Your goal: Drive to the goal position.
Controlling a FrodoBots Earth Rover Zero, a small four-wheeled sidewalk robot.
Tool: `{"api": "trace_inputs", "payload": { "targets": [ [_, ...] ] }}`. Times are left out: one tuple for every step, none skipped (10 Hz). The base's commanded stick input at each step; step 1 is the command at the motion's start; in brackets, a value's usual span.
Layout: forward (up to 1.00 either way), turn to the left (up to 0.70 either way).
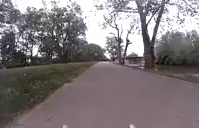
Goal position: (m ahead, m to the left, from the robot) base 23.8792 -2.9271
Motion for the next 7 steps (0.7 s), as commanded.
{"api": "trace_inputs", "payload": {
  "targets": [
    [1.00, 0.00],
    [1.00, 0.00],
    [1.00, 0.00],
    [1.00, 0.00],
    [1.00, 0.00],
    [1.00, 0.00],
    [1.00, 0.00]
  ]
}}
